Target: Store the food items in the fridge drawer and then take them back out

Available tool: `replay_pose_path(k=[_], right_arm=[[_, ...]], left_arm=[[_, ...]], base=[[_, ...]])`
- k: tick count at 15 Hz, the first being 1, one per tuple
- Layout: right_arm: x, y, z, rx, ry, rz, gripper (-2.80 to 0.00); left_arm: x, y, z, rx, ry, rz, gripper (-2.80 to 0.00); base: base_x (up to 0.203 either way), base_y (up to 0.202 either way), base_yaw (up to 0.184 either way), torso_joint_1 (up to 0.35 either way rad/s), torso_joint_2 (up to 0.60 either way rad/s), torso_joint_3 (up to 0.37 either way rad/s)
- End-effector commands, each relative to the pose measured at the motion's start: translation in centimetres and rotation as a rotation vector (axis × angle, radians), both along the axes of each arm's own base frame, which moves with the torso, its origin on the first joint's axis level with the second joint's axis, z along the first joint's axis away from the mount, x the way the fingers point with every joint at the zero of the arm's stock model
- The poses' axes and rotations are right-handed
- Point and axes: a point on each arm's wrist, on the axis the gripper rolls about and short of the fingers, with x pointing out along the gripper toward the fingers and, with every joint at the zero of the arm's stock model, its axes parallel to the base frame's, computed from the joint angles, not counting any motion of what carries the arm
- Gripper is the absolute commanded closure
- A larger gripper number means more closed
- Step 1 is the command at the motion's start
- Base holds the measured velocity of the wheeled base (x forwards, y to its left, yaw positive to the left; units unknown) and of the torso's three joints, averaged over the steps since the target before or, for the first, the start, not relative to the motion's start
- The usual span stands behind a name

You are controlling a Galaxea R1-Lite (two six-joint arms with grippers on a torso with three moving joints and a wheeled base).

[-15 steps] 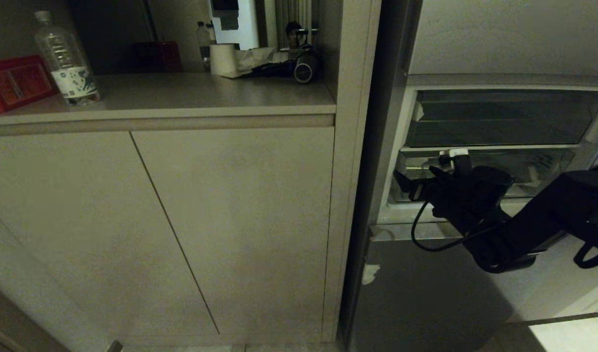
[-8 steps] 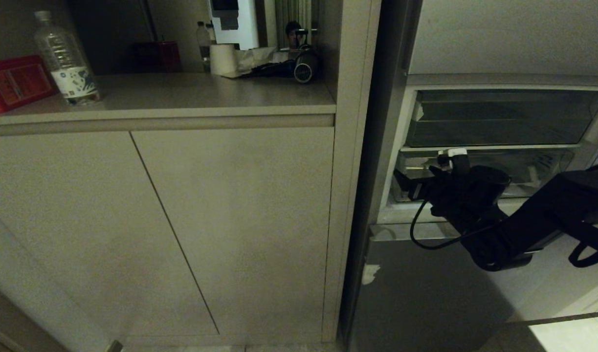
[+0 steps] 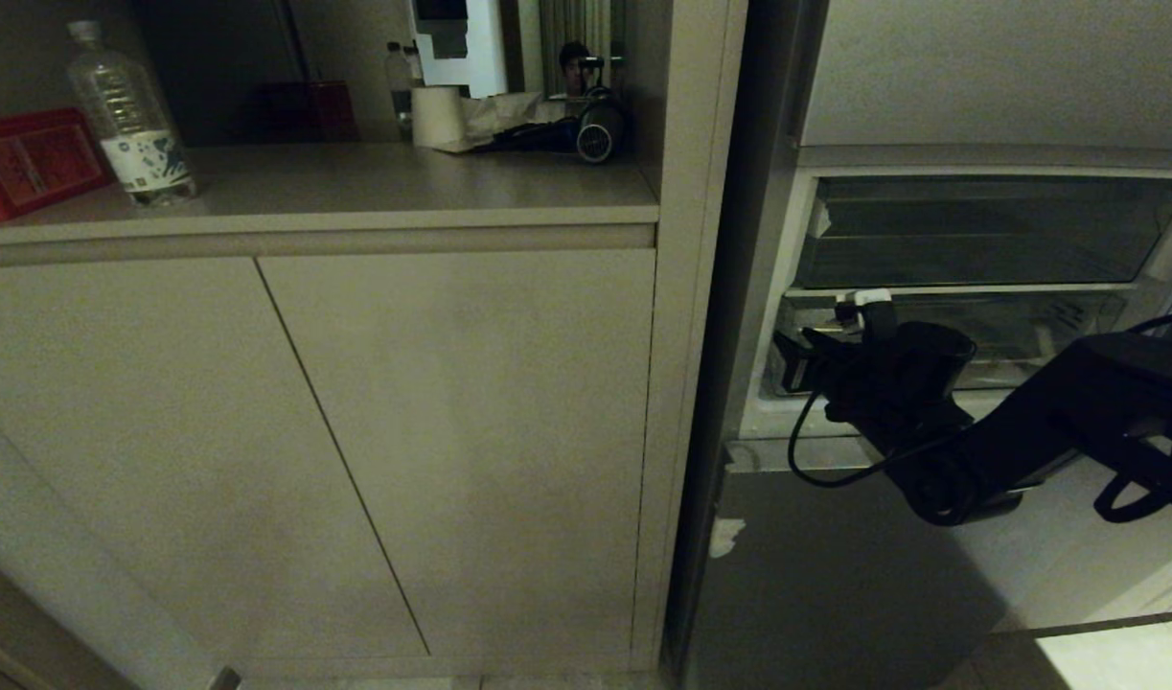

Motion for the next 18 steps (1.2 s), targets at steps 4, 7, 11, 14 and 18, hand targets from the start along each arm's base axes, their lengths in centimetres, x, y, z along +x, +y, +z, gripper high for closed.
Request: replay_pose_path(k=[4, 7, 11, 14, 18], right_arm=[[-0.4, 1.3, 0.2, 0.005, -0.007, 0.000, 0.00], [-1.4, 1.4, 0.3, 0.001, 0.014, 0.006, 0.00], [-5.1, 1.2, 1.2, 0.002, 0.063, 0.025, 0.00], [-9.0, 0.9, 2.1, 0.031, 0.110, 0.042, 0.00], [-14.8, -0.1, 2.5, 0.053, 0.175, 0.059, -2.80]], left_arm=[[0.0, 0.0, 0.0, 0.000, 0.001, 0.000, 0.00], [0.0, 0.0, 0.0, 0.000, 0.001, 0.000, 0.00], [0.0, 0.0, 0.0, 0.000, 0.001, 0.000, 0.00], [0.0, 0.0, 0.0, 0.000, 0.001, 0.000, 0.00], [0.0, 0.0, 0.0, 0.000, 0.001, 0.000, 0.00]], base=[[0.000, 0.000, 0.000, 0.000, 0.00, 0.000], [0.000, 0.000, 0.000, 0.000, 0.00, 0.000], [0.000, 0.000, 0.000, 0.000, 0.00, 0.000], [0.000, 0.000, 0.000, 0.000, 0.00, 0.000], [0.000, 0.000, 0.000, 0.000, 0.00, 0.000]])
